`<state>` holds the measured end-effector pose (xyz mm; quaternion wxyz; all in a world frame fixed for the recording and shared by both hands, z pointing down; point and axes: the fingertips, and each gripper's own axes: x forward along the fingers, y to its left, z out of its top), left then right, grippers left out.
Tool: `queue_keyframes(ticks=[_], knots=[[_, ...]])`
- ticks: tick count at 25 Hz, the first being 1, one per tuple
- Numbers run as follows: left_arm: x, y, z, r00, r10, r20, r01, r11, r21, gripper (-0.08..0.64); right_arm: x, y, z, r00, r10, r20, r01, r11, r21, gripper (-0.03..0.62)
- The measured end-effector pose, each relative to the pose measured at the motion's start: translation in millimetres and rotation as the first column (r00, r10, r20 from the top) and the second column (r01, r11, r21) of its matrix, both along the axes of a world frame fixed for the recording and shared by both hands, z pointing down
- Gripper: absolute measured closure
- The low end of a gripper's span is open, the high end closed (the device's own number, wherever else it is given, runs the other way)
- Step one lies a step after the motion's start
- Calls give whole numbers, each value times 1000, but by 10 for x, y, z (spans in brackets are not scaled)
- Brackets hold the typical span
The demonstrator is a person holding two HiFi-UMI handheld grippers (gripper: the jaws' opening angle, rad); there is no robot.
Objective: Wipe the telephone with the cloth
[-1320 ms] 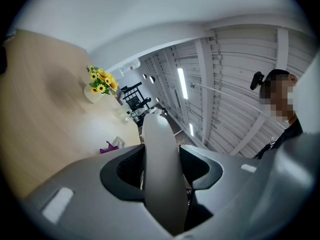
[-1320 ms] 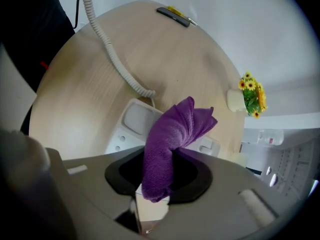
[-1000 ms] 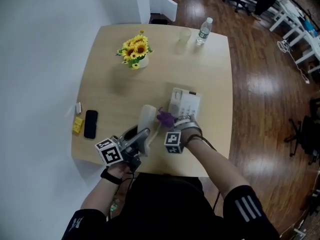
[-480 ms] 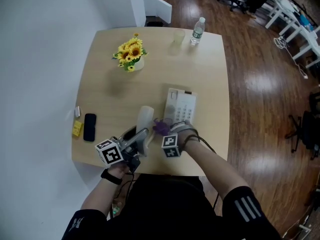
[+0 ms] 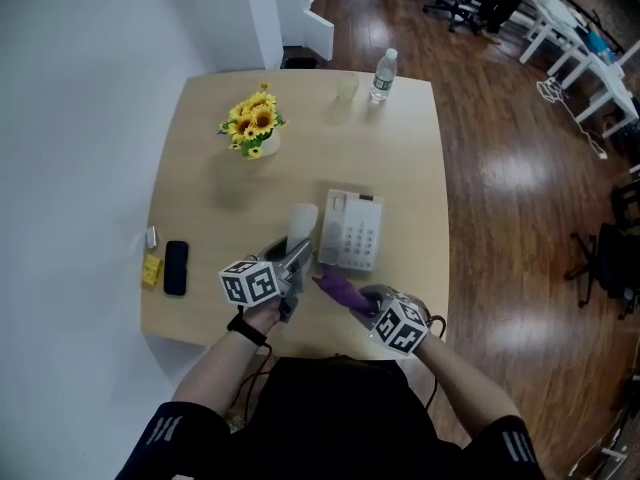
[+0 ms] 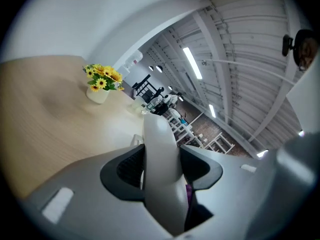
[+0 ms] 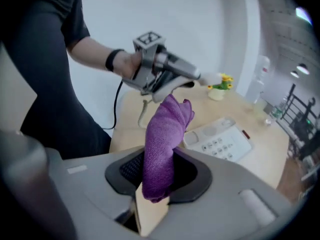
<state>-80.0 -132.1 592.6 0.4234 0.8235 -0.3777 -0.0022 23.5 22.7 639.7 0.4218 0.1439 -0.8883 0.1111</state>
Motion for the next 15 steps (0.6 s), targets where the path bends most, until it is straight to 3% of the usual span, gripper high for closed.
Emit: queue_keyframes(ticks=[5, 9, 12, 15], knots=[[324, -297, 446, 988, -32, 152, 40, 998, -50, 353, 491, -65, -446, 953, 244, 177, -250, 968, 15, 476], [546, -495, 739, 966, -51, 254, 68, 996, -60, 353, 780, -185, -699, 845, 442, 302, -453, 891, -36, 476], [668, -591, 901, 945, -48, 323, 68, 996, -50, 353, 890, -195, -804, 786, 510, 348, -515, 853, -86, 476], [763, -616, 967, 934, -41, 355, 56, 998, -32, 353, 957, -174, -772, 787, 511, 345, -514, 853, -92, 476]])
